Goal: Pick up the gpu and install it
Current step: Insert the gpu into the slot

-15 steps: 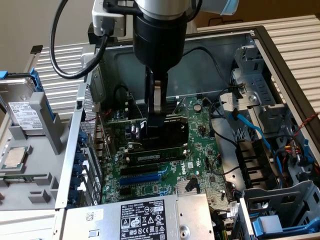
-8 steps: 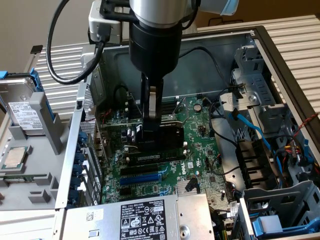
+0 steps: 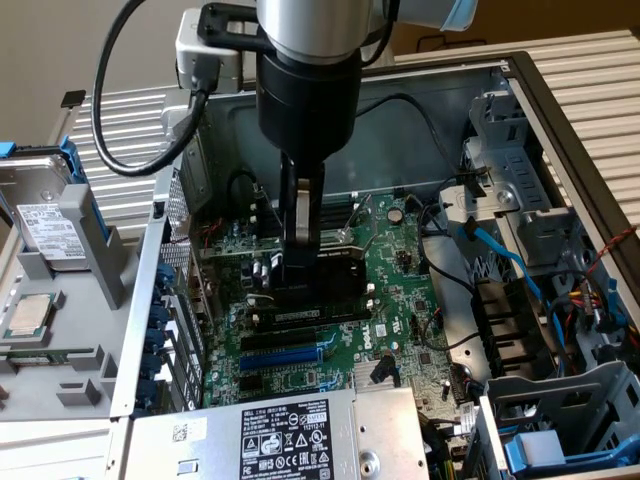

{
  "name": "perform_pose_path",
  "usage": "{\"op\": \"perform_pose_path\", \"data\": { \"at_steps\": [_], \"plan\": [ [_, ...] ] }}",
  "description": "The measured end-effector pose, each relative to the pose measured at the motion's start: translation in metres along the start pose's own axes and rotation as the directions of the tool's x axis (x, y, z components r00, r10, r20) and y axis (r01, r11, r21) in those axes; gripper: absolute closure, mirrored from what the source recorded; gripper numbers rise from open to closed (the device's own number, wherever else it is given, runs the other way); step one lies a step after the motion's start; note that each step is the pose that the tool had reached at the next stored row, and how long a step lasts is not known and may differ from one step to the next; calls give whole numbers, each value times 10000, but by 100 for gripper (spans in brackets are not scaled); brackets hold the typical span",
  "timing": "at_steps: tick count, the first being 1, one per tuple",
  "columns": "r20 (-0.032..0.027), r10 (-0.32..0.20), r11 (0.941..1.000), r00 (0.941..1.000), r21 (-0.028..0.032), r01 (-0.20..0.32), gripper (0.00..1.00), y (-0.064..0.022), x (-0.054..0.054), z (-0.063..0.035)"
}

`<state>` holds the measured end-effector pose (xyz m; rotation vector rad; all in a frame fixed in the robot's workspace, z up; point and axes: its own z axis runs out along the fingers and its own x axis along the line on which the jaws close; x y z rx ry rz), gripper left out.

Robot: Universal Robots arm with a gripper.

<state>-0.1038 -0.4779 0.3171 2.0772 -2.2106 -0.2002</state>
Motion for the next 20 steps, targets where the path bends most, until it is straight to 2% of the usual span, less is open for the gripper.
{"op": "perform_pose_path", "data": {
  "at_steps": [2,7,20],
  "plan": [
    [-3,0,10000,10000,3,0,74,16,2,21],
    [-1,-2,10000,10000,53,2,74,56,7,105],
    [0,-1,10000,10000,60,1,74,76,24,202]
  ]
}}
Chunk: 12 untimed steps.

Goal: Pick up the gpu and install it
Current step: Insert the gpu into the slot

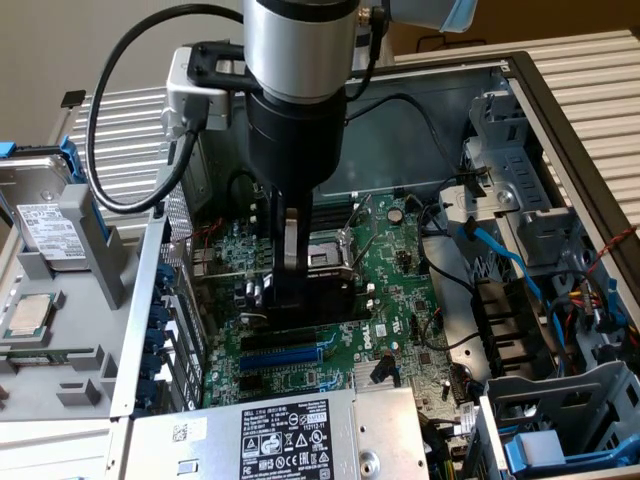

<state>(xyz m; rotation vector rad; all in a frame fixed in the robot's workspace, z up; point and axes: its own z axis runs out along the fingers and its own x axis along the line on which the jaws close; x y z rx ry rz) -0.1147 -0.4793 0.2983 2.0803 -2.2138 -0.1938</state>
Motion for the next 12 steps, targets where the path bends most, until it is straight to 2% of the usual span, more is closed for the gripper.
{"op": "perform_pose_path", "data": {
  "at_steps": [12],
  "plan": [
    [0,-2,10000,10000,0,2,74,28,38,51]
  ]
}}
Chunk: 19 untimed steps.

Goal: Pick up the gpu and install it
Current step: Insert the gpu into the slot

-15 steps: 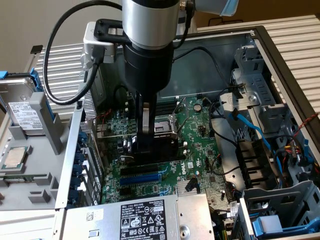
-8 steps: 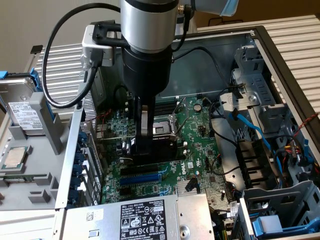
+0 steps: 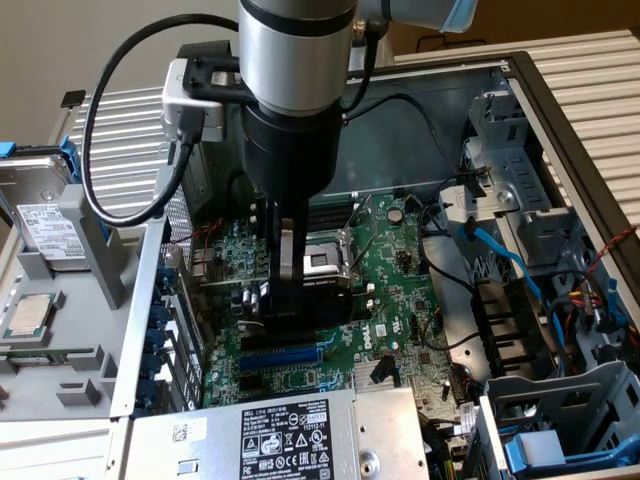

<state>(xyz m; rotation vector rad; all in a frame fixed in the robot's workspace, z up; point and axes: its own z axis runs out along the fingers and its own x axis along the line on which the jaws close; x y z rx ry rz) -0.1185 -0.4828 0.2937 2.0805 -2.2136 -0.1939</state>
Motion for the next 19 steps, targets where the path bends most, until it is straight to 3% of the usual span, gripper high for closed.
{"op": "perform_pose_path", "data": {
  "at_steps": [19],
  "plan": [
    [0,0,10000,10000,1,0,74,47,26,119]
  ]
}}
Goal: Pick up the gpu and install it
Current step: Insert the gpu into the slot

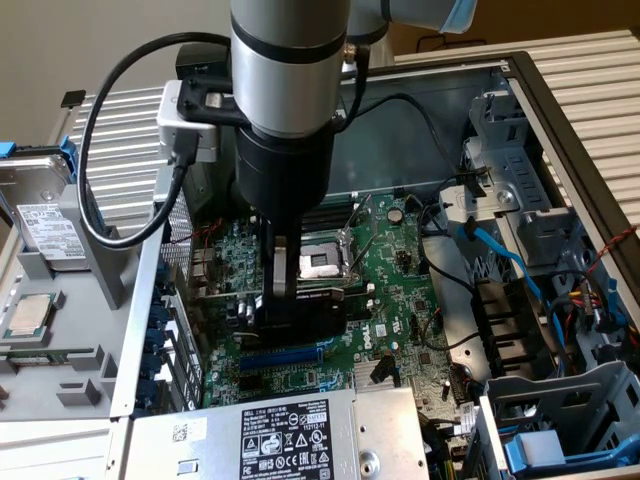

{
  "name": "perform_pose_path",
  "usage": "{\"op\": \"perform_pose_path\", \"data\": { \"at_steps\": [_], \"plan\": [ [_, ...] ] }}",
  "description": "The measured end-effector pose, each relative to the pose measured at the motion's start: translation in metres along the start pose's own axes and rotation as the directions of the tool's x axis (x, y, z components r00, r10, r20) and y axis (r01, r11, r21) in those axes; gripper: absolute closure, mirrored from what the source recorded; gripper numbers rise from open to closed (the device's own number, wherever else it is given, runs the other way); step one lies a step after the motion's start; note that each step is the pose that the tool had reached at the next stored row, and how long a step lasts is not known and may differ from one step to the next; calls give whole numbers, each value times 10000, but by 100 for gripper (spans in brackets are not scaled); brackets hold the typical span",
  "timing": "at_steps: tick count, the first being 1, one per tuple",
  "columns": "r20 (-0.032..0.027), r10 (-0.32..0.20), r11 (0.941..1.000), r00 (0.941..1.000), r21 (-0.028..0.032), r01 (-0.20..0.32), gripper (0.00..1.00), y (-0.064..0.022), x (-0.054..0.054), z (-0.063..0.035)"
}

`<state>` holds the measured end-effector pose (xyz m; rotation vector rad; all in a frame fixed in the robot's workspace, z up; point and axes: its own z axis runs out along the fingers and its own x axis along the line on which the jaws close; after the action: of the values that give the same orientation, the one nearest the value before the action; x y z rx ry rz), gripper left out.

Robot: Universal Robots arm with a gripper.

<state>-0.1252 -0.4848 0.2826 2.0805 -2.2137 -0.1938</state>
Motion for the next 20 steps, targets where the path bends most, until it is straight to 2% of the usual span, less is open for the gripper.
{"op": "perform_pose_path", "data": {
  "at_steps": [20],
  "plan": [
    [-3,-29,10000,10000,0,29,74,37,8,47]
  ]
}}
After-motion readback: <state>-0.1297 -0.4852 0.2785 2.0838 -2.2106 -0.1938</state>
